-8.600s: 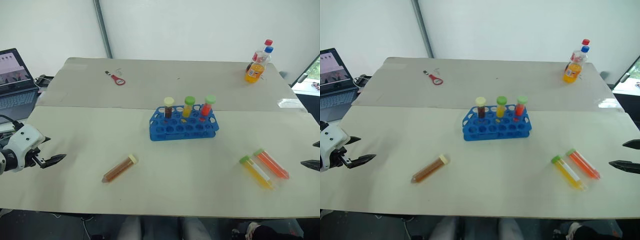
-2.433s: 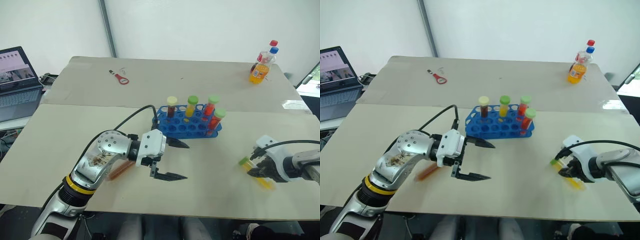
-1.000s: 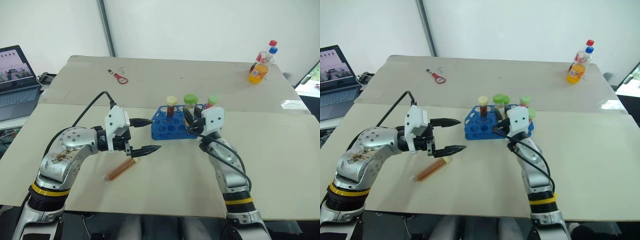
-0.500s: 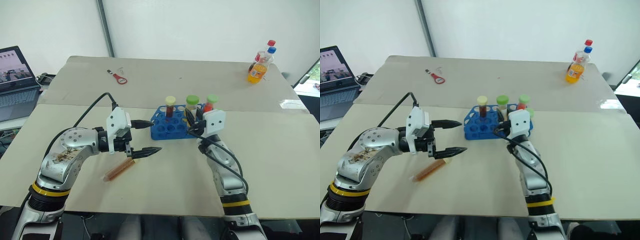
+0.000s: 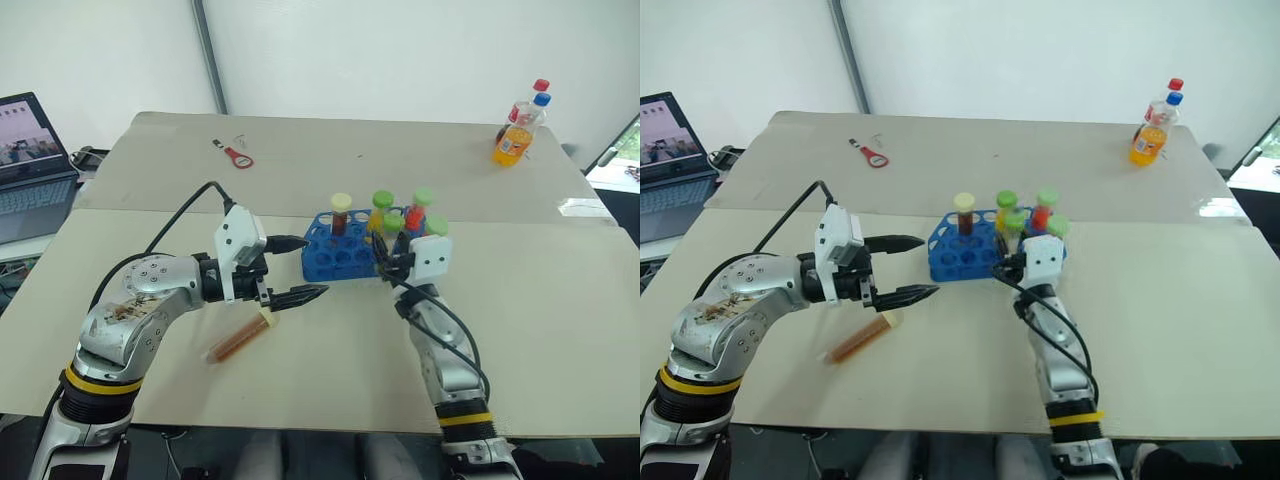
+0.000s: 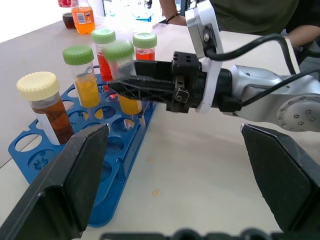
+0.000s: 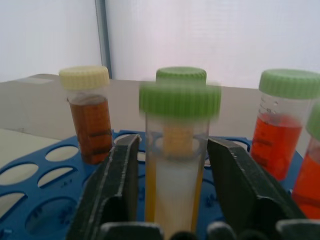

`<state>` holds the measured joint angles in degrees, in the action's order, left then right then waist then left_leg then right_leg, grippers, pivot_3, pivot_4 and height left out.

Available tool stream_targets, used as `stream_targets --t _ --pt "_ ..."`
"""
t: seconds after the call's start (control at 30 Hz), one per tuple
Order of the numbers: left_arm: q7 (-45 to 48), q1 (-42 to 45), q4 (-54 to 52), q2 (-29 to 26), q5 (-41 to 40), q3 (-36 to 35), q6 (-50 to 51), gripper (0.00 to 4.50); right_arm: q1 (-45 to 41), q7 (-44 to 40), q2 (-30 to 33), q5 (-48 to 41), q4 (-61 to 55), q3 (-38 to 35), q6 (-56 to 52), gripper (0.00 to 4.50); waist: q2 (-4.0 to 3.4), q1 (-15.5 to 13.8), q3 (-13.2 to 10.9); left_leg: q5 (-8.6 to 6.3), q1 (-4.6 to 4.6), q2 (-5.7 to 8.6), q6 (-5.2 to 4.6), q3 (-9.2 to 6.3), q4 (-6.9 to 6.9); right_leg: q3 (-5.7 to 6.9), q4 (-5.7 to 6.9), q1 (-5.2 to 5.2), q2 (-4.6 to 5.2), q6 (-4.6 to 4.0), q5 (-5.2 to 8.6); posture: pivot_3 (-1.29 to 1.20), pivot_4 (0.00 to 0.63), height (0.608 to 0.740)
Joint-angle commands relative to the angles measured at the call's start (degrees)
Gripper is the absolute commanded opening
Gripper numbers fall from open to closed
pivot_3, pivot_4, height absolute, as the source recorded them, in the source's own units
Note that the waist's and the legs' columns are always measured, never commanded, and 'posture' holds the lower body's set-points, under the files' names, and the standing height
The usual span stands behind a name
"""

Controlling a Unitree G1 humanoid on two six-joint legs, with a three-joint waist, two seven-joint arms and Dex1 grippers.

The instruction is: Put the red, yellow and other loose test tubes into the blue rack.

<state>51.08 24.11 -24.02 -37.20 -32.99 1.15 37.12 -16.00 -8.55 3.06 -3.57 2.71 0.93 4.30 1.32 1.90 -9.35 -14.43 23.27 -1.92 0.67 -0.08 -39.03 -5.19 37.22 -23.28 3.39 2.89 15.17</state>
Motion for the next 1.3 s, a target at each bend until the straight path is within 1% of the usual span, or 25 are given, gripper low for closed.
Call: stream_targets --t 0.03,0.07,0.17,0.27,0.37,0.4,0.5,0.57,0.6,0.67,0.73,0.8,0.87,0.97,1.17,1.3 --pt "-0.3 1.0 -2.6 -2.5 -0.2 -0.8 1.8 4.5 0.8 -0.7 1.3 0.2 -4.4 0.1 -1.7 3.73 0.0 0.3 0.0 0.0 -0.01 0.0 0.0 0.0 0.0 0.0 0.01 0.0 0.0 0.0 0.0 0.0 0.15 0.728" --pt "-0.2 1.2 -2.9 -3.8 0.5 -0.6 2.2 4.5 1.4 -1.1 2.3 1.1 -5.5 0.5 -2.7 4.01 0.0 0.4 0.0 0.0 -0.01 -0.01 0.0 0.0 0.0 0.0 0.01 0.0 -0.01 0.0 0.0 0.0 0.15 0.728" --pt "0.3 1.5 -4.1 -12.0 4.6 0.3 5.1 4.5 4.9 -3.1 6.0 1.8 -12.2 0.7 -7.4 4.01 0.0 0.5 0.0 0.0 0.0 -0.01 0.0 -0.01 0.08 0.0 -0.02 -0.04 -0.02 0.0 0.0 0.0 0.15 0.728" --pt "1.6 0.2 -6.1 -19.0 3.9 -1.0 9.6 4.5 8.7 -7.4 10.2 -1.8 -20.8 0.3 -14.1 4.01 0.0 0.5 0.0 0.0 0.01 0.01 0.0 0.0 0.15 0.0 -0.05 -0.07 -0.01 0.0 0.01 0.0 0.15 0.728" --pt "3.7 -2.3 -9.5 -25.8 2.2 -1.5 14.5 4.5 11.8 -16.6 17.7 -7.9 -29.5 0.7 -21.6 4.01 0.0 0.5 0.0 -0.01 0.02 -0.01 -0.01 0.05 0.13 -0.02 -0.09 -0.07 -0.01 0.0 0.02 0.0 0.15 0.728" --pt "4.5 -3.3 -10.3 -27.3 1.0 -2.0 16.2 4.5 12.2 -20.1 20.4 -10.6 -32.1 1.1 -24.2 4.01 0.0 0.5 0.0 -0.01 0.03 -0.01 -0.01 0.06 0.13 -0.04 -0.1 -0.07 -0.01 -0.01 0.02 0.0 0.15 0.728" --pt "4.4 -5.7 -12.9 -30.3 -0.7 -1.1 21.2 4.5 12.2 -31.5 30.6 -20.3 -38.4 0.4 -32.2 4.01 0.02 0.5 0.0 -0.01 -0.03 -0.03 -0.01 0.07 0.12 -0.03 -0.11 -0.01 -0.03 -0.03 0.05 0.0 0.15 0.728" --pt "4.0 -6.1 -13.6 -32.4 0.7 2.1 23.4 4.5 10.7 -36.0 35.4 -24.9 -40.2 -0.4 -36.2 4.01 0.07 0.4 -0.1 -0.01 -0.08 -0.06 -0.01 0.06 0.1 -0.01 -0.1 0.06 -0.07 -0.04 0.07 0.0 0.15 0.728" --pt "4.2 -6.2 -13.4 -33.2 1.2 3.1 23.7 4.5 9.7 -36.7 36.6 -26.2 -40.7 -0.2 -37.5 4.01 0.1 0.3 -0.1 -0.01 -0.11 -0.06 -0.02 0.05 0.09 -0.01 -0.11 0.09 -0.08 -0.05 0.08 0.0 0.15 0.728" --pt "3.6 -6.0 -13.1 -32.4 2.3 4.8 22.4 4.5 8.2 -38.5 38.8 -28.6 -41.1 -0.5 -39.2 4.01 0.12 0.2 -0.1 0.0 -0.12 -0.07 -0.02 0.04 0.08 -0.02 -0.11 0.1 -0.11 -0.06 0.08 0.0 0.15 0.728" --pt "0.8 -3.0 -11.2 -28.9 5.0 9.9 23.4 4.5 6.9 -41.9 41.8 -32.0 -42.2 -0.9 -41.5 4.01 0.13 -0.2 -0.1 0.0 -0.1 -0.05 -0.02 0.04 0.06 -0.01 -0.12 0.11 -0.1 -0.06 0.09 0.0 0.15 0.728" --pt "-0.6 -0.4 -8.9 -26.4 7.0 13.7 24.9 4.5 6.0 -43.6 43.6 -34.2 -43.2 -0.6 -43.2 4.01 0.2 -0.8 -0.1 0.0 -0.05 0.0 -0.02 0.04 0.04 -0.03 -0.13 0.09 -0.08 -0.04 0.1 0.0 0.15 0.728" --pt "-0.8 2.1 -6.7 -24.9 9.7 17.1 23.7 4.5 5.7 -43.8 44.4 -34.6 -43.4 -0.1 -43.7 4.01 0.32 -1.1 -0.1 0.0 -0.02 -0.02 -0.02 0.02 0.03 -0.02 -0.14 0.08 -0.1 -0.04 0.09 0.0 0.15 0.728" --pt "-1.9 8.0 -3.4 -21.1 12.2 21.7 25.9 4.5 6.1 -43.8 44.9 -34.6 -42.9 -0.5 -43.7 4.01 0.37 -1.6 -0.2 0.0 0.04 0.01 -0.02 0.01 0.0 -0.01 -0.13 0.05 -0.08 -0.04 0.09 0.0 0.15 0.728" --pt "0.0 15.2 0.7 -18.4 15.6 27.6 27.3 4.5 7.8 -43.1 45.1 -36.4 -43.3 -2.3 -45.2 4.01 0.4 -1.4 -0.2 0.0 0.09 0.0 -0.03 -0.02 -0.07 0.0 -0.11 0.05 -0.1 -0.04 0.09 0.0 0.15 0.728" --pt "4.6 18.0 1.0 -20.2 15.4 30.3 28.6 4.5 9.9 -42.7 45.8 -38.2 -45.0 -3.8 -46.3 4.01 0.41 -1.2 -0.2 0.0 0.09 0.0 -0.03 -0.04 -0.07 -0.01 -0.1 0.04 -0.1 -0.04 0.09 0.0 0.15 0.728"
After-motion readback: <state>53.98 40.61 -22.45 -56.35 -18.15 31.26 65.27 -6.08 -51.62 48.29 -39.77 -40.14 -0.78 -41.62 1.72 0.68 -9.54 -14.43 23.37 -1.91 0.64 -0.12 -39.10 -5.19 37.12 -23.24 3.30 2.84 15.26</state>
